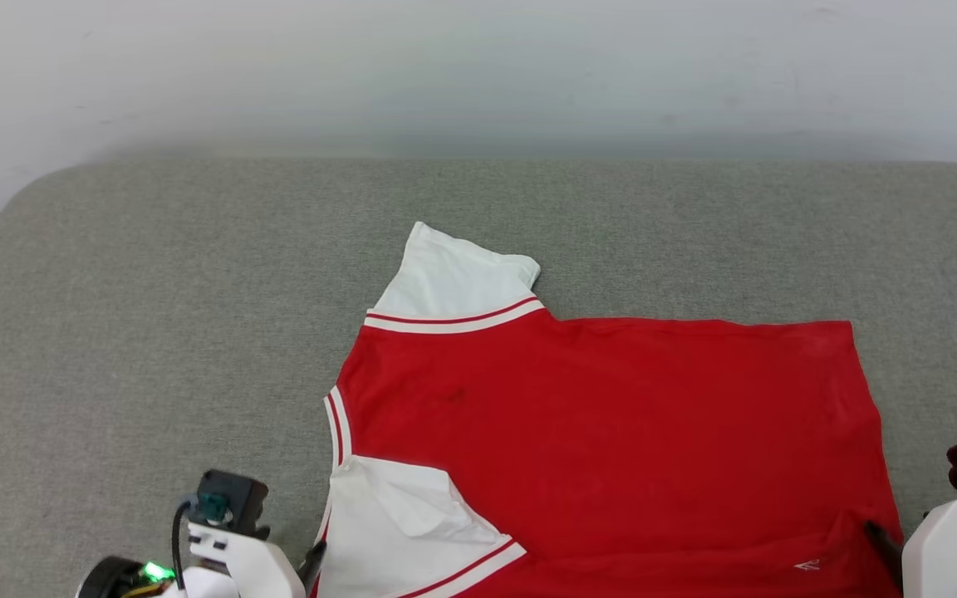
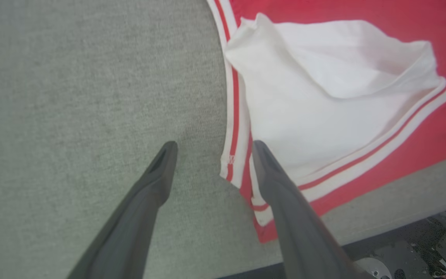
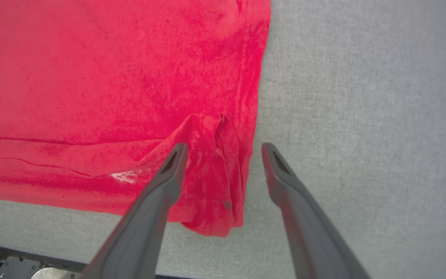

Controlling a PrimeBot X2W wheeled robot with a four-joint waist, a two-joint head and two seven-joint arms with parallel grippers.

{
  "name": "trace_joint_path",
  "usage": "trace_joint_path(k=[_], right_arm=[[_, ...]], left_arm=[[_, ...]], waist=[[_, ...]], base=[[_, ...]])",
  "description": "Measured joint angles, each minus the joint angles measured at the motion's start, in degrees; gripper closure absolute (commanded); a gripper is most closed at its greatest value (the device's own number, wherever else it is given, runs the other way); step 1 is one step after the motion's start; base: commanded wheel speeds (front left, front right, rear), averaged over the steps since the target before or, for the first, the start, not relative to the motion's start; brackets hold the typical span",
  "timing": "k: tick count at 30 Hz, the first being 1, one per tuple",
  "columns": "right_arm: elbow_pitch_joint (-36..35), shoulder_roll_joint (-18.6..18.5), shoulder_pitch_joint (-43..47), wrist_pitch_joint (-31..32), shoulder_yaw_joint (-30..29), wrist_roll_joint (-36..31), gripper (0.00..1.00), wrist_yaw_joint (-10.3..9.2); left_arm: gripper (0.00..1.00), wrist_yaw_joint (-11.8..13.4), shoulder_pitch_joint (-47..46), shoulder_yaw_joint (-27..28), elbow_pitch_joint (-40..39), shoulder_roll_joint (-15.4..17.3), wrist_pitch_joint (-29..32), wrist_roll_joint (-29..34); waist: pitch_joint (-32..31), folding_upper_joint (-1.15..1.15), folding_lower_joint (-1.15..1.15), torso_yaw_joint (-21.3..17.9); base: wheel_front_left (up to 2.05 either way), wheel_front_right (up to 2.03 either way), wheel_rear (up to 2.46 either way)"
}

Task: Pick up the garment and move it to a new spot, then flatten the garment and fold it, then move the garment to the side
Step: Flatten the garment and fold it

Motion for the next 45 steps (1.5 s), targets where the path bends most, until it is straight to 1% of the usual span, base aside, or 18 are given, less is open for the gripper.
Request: trace_joint_path(k=[3, 6, 9, 13, 14, 18, 22, 27, 29, 34, 39, 42, 45], right_arm=[[-4.66, -0.31, -0.16, 0.68, 0.09, -0.40, 0.00, 0.00], [-8.98, -0.29, -0.73, 1.96, 0.76, -0.46, 0.00, 0.00], [-12.77, -0.05, -1.75, 3.35, 1.64, -0.43, 0.00, 0.00], [-17.50, 0.66, -3.33, 4.59, 3.31, -0.13, 0.00, 0.00], [-18.52, 0.99, -3.72, 4.76, 3.78, -0.01, 0.00, 0.00], [-21.67, 2.10, -5.20, 5.02, 5.89, -0.04, 0.00, 0.00], [-23.13, 3.08, -6.58, 4.54, 7.91, -0.36, 0.00, 0.00], [-23.24, 4.24, -8.00, 3.55, 9.80, -0.59, 0.00, 0.00], [-23.06, 4.56, -8.50, 3.05, 10.34, -0.65, 0.00, 0.00], [-21.83, 5.20, -9.19, 1.80, 11.41, -0.64, 0.00, 0.00], [-20.92, 5.44, -10.02, 0.85, 11.98, -0.66, 0.00, 0.00], [-20.52, 5.59, -10.50, 0.49, 12.84, -0.56, 0.00, 0.00], [-20.31, 6.00, -10.67, 0.44, 13.61, 0.15, 0.00, 0.00]], left_arm=[[0.00, 0.43, -2.45, 1.53, -3.42, 1.43, -0.15, 0.87], [0.00, -0.04, -5.52, 3.01, -6.13, 2.56, 0.27, 0.86], [0.00, -1.65, -10.18, 4.07, -7.68, 4.01, 2.72, 0.68], [0.00, -4.97, -19.08, 5.10, -7.36, 6.22, 8.10, 0.26], [0.00, -6.12, -21.36, 5.16, -6.92, 6.59, 9.75, -0.04], [0.00, -10.38, -31.21, 5.83, -2.91, 6.19, 16.17, -3.25], [0.00, -13.19, -40.44, 6.62, 3.20, 5.52, 22.14, -6.04], [0.00, -15.78, -49.06, 6.23, 11.48, 5.22, 27.93, -6.79], [0.00, -16.49, -51.50, 5.82, 14.49, 5.12, 29.50, -6.43], [0.00, -17.11, -55.65, 5.19, 20.72, 4.44, 31.15, -5.81], [0.00, -17.58, -57.75, 4.37, 24.99, 4.03, 31.37, -4.69], [0.00, -16.94, -58.24, 4.88, 27.81, 3.85, 30.15, -4.68], [0.00, -17.03, -58.29, 5.16, 30.30, 3.81, 29.58, -4.83]], waist=[[0.21, 0.00, 0.00, -0.93], [0.81, 0.00, 0.00, -2.10], [1.95, 0.00, 0.00, -3.45], [4.45, 0.00, 0.00, -5.46], [5.20, 0.00, 0.00, -6.00], [8.52, 0.00, 0.01, -8.34], [11.84, 0.00, 0.01, -10.93], [15.66, 0.00, 0.01, -14.24], [17.03, 0.00, 0.01, -15.45], [19.90, 0.00, 0.01, -17.99], [22.14, 0.00, 0.01, -19.39], [23.18, 0.00, 0.01, -19.77], [23.90, 0.00, 0.01, -20.09]], base=[[0.00, 0.00, 0.00], [0.00, 0.00, 0.00], [0.00, 0.00, 0.00], [0.00, 0.00, 0.00], [0.00, 0.00, 0.00], [0.00, 0.00, 0.00], [0.00, 0.00, 0.00], [0.00, 0.00, 0.00], [0.00, 0.00, 0.00], [0.00, 0.00, 0.00], [0.00, 0.00, 0.00], [0.00, 0.00, 0.00], [0.00, 0.00, 0.00]])
